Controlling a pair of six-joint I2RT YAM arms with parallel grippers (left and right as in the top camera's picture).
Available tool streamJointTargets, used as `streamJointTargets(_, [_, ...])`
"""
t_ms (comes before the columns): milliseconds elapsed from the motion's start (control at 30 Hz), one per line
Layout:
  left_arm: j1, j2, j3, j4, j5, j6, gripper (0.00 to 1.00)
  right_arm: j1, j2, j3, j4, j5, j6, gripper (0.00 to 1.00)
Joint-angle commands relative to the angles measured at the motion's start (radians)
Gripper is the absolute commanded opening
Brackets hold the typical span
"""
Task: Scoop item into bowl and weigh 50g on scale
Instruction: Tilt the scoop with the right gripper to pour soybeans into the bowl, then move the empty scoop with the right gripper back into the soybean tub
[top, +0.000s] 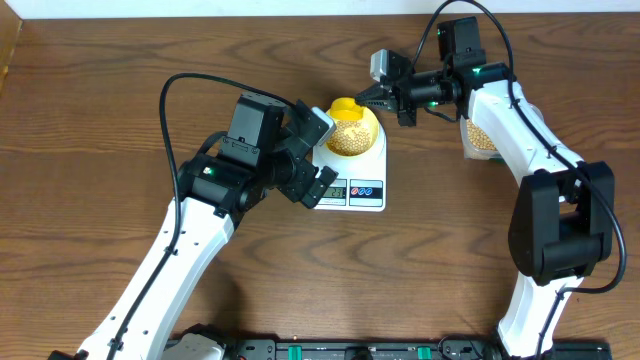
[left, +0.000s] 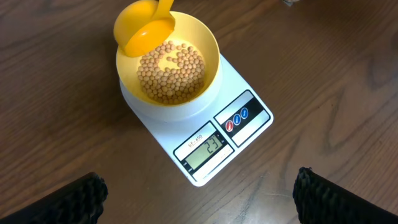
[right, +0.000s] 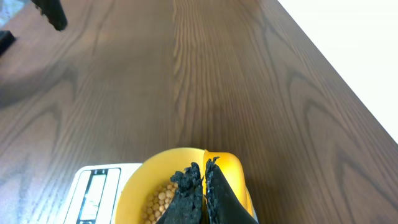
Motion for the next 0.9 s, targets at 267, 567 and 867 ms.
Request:
streamJointTargets(267, [0.002, 0.008, -0.007, -0.002, 0.009, 0.017, 0.98, 0.01, -0.054, -0.003, -0.003, -0.064, 0.1, 0.01])
streamJointTargets(567, [0.002, 0.008, -0.007, -0.002, 0.01, 0.017, 0.98, 0.005, -0.151, -0.003, 0.004, 0.069, 0.246, 0.01])
streamJointTargets(867, [0.002, 0.008, -0.007, -0.002, 0.01, 0.017, 0.97, -0.035, -0.24, -0.003, 0.016, 0.404, 0.408, 0.01])
